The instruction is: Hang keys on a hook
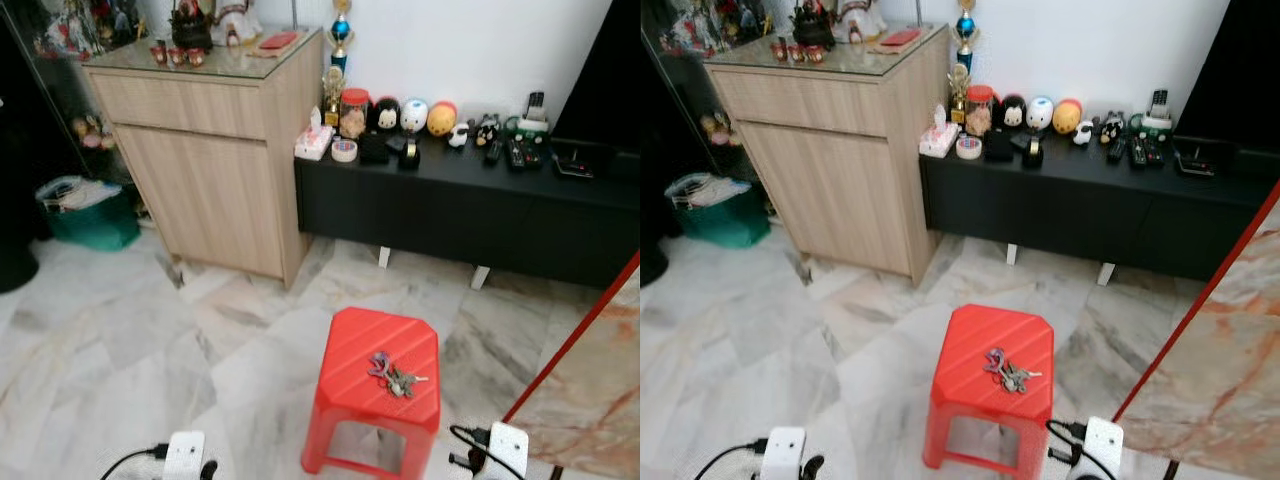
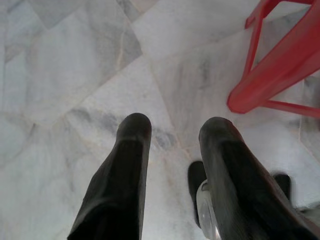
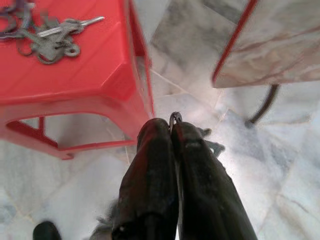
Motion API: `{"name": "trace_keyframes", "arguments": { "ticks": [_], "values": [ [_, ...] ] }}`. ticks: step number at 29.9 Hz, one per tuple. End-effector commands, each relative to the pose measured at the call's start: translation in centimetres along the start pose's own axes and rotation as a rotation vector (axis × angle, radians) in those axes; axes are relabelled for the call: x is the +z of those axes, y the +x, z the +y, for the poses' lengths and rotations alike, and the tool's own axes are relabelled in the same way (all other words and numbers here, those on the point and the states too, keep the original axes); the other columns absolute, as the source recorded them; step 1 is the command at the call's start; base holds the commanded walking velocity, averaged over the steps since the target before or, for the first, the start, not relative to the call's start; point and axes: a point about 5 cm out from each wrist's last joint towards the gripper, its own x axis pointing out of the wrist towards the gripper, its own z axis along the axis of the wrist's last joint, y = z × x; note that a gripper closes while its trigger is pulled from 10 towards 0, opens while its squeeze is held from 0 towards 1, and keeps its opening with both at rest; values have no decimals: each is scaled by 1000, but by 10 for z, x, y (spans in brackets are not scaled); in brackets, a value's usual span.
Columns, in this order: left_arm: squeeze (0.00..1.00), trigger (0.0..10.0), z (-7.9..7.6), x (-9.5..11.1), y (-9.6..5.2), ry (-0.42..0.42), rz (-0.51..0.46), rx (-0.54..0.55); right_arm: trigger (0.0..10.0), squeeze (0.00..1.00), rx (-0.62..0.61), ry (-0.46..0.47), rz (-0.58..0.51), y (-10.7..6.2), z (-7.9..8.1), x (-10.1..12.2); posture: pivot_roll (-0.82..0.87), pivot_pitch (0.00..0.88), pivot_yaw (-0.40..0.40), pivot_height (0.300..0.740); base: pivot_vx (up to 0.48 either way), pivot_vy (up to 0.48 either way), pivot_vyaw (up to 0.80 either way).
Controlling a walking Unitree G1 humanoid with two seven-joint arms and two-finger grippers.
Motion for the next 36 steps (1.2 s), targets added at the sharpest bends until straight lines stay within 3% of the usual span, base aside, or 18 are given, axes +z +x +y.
{"name": "trace_keyframes", "arguments": {
  "ticks": [1,18,36],
  "values": [
    [0,10000,-4,2,1,5,-9,-12,10000,0,-17,6,12,0,-7,-1,0,1,-16,740,0,-292,0],
    [0,10000,1,-4,0,3,30,-4,10000,0,-12,25,24,-1,-8,-3,4,8,-15,740,0,-295,0],
    [0,10000,4,-4,0,-9,35,16,10000,0,20,42,-74,6,7,26,3,12,-17,740,0,-242,0]
  ]
}}
